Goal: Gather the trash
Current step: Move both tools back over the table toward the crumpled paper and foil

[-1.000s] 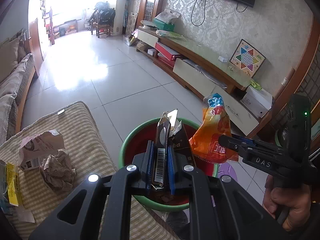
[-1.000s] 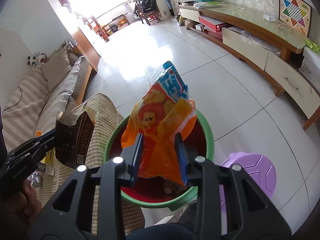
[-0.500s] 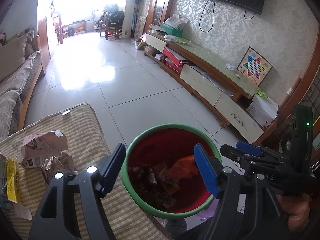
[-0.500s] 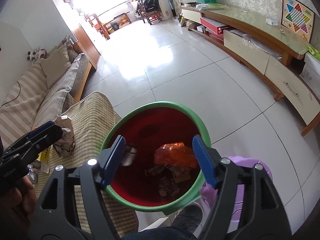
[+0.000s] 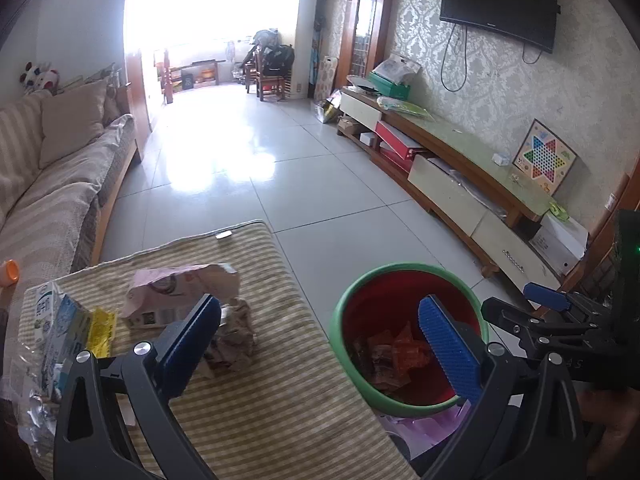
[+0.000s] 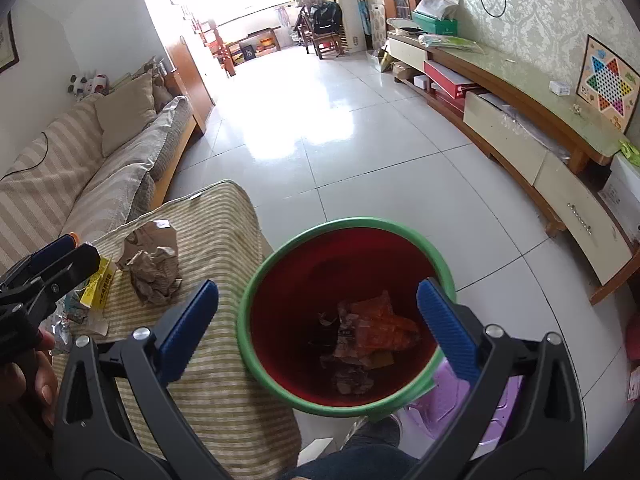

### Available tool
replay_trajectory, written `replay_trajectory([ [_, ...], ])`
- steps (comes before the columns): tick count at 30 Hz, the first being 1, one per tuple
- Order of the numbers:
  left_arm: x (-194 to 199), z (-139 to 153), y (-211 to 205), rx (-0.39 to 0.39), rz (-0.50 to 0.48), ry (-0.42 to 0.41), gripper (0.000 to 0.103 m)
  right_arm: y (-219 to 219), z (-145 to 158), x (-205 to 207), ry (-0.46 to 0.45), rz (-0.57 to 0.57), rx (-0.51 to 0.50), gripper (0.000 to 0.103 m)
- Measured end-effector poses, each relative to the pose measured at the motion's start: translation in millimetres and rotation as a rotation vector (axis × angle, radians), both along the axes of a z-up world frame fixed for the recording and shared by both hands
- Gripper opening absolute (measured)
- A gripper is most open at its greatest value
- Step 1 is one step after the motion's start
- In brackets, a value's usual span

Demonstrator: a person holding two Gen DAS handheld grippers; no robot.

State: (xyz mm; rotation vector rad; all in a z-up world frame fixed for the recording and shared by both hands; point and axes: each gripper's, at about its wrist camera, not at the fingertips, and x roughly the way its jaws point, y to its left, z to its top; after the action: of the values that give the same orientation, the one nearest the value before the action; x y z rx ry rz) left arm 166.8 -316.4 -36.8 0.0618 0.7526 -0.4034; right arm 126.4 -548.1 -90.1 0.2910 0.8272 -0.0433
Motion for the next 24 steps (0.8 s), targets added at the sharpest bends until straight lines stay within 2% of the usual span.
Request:
replay_trajectory([
  [12, -34, 16, 145, 0.003, 0.222, -0.03, 0.095, 120, 29, 8, -0.048, 0.171, -0.029, 0.098],
  [24, -75, 7, 262, 0.002, 0.416, -0.006, 0.095, 222, 45, 10, -0.06, 0.34, -0.055, 0.098],
])
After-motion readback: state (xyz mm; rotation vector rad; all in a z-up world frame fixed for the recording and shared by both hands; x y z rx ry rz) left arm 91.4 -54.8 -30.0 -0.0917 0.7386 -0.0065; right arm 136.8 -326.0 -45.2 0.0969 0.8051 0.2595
